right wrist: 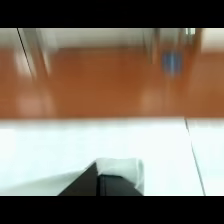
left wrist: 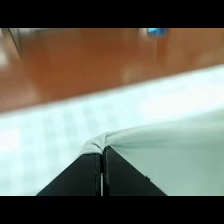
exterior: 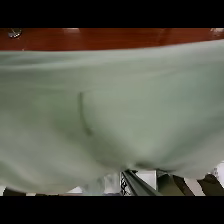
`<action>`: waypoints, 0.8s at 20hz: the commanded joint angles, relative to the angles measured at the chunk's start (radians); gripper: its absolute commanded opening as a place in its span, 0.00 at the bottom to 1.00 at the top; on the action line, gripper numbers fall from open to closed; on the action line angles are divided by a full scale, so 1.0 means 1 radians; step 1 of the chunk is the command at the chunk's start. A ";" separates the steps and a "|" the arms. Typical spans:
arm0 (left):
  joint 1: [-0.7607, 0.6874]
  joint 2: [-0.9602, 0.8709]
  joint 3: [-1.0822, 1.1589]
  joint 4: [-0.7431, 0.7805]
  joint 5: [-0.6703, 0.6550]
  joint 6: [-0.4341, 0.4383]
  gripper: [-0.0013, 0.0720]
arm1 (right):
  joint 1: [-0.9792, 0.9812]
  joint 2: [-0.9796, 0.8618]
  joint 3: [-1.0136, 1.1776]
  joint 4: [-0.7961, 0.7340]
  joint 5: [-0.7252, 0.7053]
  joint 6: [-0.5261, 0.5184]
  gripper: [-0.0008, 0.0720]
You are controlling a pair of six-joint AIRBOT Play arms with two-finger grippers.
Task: Fold the shirts.
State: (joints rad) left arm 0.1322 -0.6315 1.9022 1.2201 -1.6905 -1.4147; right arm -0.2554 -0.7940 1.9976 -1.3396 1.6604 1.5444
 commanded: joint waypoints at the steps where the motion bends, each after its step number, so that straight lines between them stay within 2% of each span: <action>1: 0.000 -0.018 -0.257 0.031 -0.112 -0.045 0.04 | 0.001 -0.118 -0.105 -0.057 0.157 -0.045 0.05; 4: 0.000 -0.084 -0.533 0.029 0.066 -0.013 0.04 | 0.001 -0.264 -0.258 -0.057 0.070 -0.043 0.05; 6: -0.001 -0.187 -0.617 0.020 0.203 0.017 0.04 | 0.002 -0.397 -0.290 -0.041 0.007 -0.043 0.05; 9: -0.013 -0.404 -0.599 0.014 0.360 0.019 0.04 | 0.044 -0.579 -0.289 0.003 -0.148 -0.043 0.05; 14: -0.047 -0.724 -0.439 0.010 0.436 0.019 0.04 | 0.129 -0.772 -0.289 0.003 -0.536 -0.004 0.05; 16: -0.066 -0.811 -0.375 0.010 0.516 0.018 0.05 | 0.139 -0.823 -0.289 0.011 -0.695 0.037 0.05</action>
State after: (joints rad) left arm 0.0875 -1.2987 1.4509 1.2381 -1.2804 -1.3983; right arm -0.1432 -1.5257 1.7115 -1.3437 1.2259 1.5360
